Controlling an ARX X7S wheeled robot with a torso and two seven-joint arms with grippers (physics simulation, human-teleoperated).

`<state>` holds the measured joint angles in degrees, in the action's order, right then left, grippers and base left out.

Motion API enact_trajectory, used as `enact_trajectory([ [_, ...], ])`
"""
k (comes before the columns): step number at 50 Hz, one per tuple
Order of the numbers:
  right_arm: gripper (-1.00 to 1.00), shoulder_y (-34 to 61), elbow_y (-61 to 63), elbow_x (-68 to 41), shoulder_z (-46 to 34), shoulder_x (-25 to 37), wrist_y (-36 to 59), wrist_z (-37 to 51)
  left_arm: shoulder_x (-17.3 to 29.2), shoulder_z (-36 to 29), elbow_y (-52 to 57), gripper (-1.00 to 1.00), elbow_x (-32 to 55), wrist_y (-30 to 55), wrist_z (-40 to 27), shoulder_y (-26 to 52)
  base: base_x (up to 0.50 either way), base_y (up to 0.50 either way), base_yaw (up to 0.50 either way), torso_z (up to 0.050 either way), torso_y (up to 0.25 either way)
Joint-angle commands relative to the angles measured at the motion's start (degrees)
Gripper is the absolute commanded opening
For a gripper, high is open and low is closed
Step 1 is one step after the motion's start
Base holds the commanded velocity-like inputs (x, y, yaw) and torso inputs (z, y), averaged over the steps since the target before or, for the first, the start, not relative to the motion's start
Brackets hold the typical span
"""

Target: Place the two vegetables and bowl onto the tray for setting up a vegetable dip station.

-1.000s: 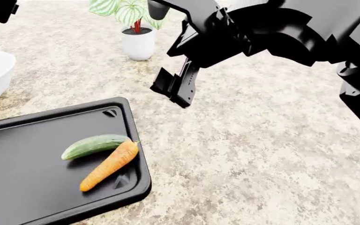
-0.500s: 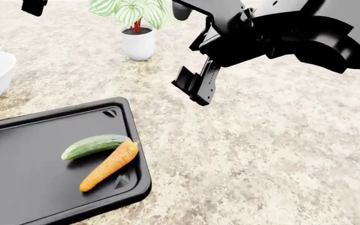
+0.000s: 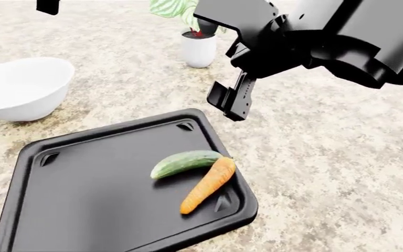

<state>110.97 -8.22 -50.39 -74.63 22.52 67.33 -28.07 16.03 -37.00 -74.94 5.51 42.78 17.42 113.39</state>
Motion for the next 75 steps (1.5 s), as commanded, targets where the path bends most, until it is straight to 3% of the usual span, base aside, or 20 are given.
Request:
enact_trajectory([
  [1,1.0,-0.3,-0.1,1.3,-1.5,0.0,-1.7,-1.2,-0.6,2.9,0.1,1.0,-2.5,0.7,9.3,1.4,0.0,0.0,0.0,0.0,0.0],
  [3,1.0,-0.6,-0.9,1.9,-2.2,-0.4,-2.2,-1.6,-0.9,2.8,1.3,1.0,-1.7,3.7,13.3,2.1,0.0,0.0,0.0,0.0,0.0],
  [12,1.0,-1.8,1.5,0.2,-1.5,-0.1,-0.1,0.4,6.7,11.6,38.8,1.0,9.8,34.6,17.7,-8.5,0.0,0.0,0.0,0.0,0.0],
  [22,1.0,-0.4,9.1,-8.4,6.5,-0.1,12.2,10.8,12.3,18.8,58.2,1.0,13.1,46.7,14.0,-18.8,0.0,0.0,0.0,0.0,0.0],
  [35,1.0,0.7,11.0,-16.1,17.6,0.5,20.3,25.1,18.5,15.8,64.7,1.0,28.5,46.8,3.4,-23.2,0.0,0.0,0.0,0.0,0.0],
  [41,1.0,-2.4,14.7,-20.5,26.9,2.3,18.7,35.4,19.6,15.5,65.0,1.0,31.2,46.6,1.6,-23.4,0.0,0.0,0.0,0.0,0.0],
  [55,1.0,-4.3,17.3,-29.9,34.8,4.8,20.3,50.6,23.3,10.9,69.5,1.0,39.3,46.1,-0.4,-23.9,0.0,0.0,0.0,0.0,0.0],
  [75,1.0,-6.3,19.0,-33.5,33.2,7.9,17.7,52.5,24.1,5.4,66.6,1.0,40.0,44.7,-4.5,-20.8,0.0,0.0,0.0,0.0,0.0],
])
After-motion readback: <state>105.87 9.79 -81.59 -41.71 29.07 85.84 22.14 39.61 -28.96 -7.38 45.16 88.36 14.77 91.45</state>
